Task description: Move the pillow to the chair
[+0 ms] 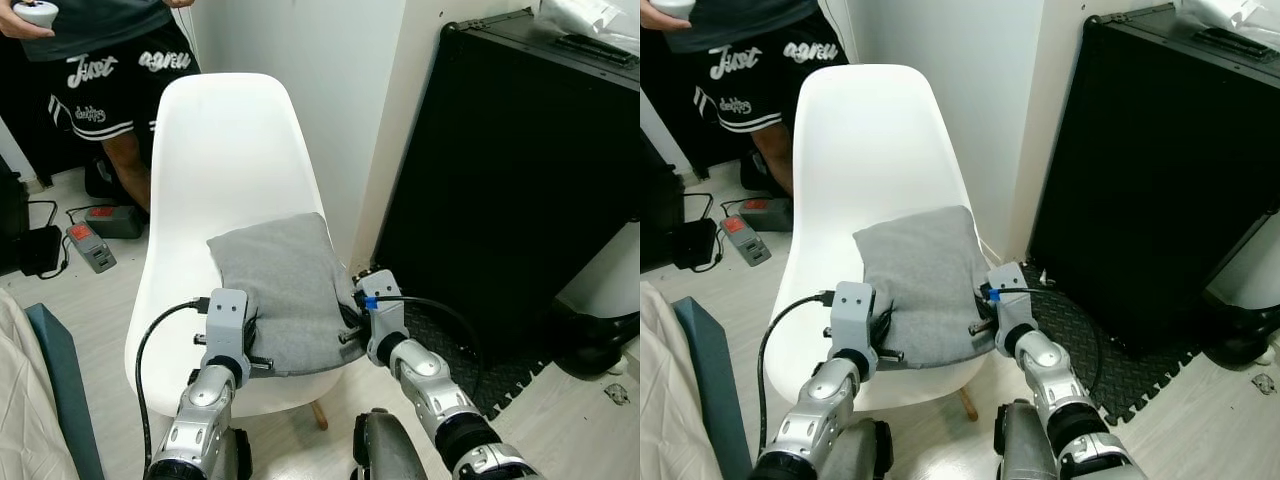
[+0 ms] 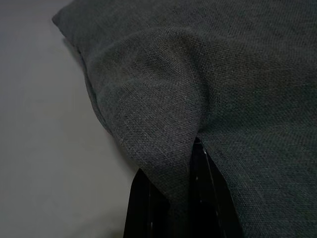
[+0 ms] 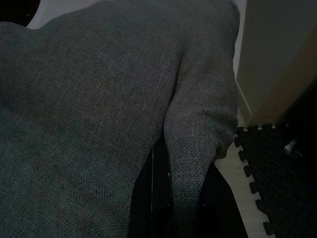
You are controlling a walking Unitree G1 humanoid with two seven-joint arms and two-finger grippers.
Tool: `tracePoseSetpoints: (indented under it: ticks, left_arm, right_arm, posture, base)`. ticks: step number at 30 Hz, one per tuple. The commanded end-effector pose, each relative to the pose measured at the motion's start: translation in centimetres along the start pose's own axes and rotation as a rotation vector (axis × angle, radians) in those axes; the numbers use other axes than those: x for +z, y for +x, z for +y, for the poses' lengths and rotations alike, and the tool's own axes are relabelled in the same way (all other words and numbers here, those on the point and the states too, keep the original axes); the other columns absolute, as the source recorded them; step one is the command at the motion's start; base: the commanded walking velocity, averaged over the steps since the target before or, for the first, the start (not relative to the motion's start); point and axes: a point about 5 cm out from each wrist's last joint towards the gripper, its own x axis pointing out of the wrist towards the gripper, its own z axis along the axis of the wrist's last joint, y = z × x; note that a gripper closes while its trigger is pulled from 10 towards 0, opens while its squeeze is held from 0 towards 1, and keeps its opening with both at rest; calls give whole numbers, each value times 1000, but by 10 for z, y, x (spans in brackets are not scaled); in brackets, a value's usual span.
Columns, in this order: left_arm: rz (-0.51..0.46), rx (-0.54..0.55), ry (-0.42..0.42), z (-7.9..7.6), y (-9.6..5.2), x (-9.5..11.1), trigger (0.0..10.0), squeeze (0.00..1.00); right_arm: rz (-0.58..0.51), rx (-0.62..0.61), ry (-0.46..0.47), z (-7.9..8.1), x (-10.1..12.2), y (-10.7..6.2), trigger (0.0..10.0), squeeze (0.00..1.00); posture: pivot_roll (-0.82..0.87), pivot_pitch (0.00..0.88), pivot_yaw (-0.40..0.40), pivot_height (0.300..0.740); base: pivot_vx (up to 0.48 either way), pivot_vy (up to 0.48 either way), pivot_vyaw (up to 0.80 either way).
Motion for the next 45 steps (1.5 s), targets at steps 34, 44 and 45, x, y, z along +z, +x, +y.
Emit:
tracePoseSetpoints:
  ticks: [34, 44, 45]
  left_arm:
    - [-25, -59, 25, 6, 14, 5, 10000, 1000]
    - [-29, -18, 33, 26, 11, 2, 10000, 1000]
    - [-32, -13, 30, 29, 10, 2, 10000, 1000]
  right_arm:
    - [72, 58, -110, -10, -2, 3, 10000, 1000]
    - [66, -12, -109, -37, 0, -6, 10000, 1000]
    - [63, -17, -105, -40, 1, -7, 10000, 1000]
  posture:
    - [12, 138, -49, 581]
    - [13, 131, -46, 581]
    - [13, 131, -46, 581]
  base:
    - [0, 0, 0]
    - [0, 0, 0]
    - [0, 0, 0]
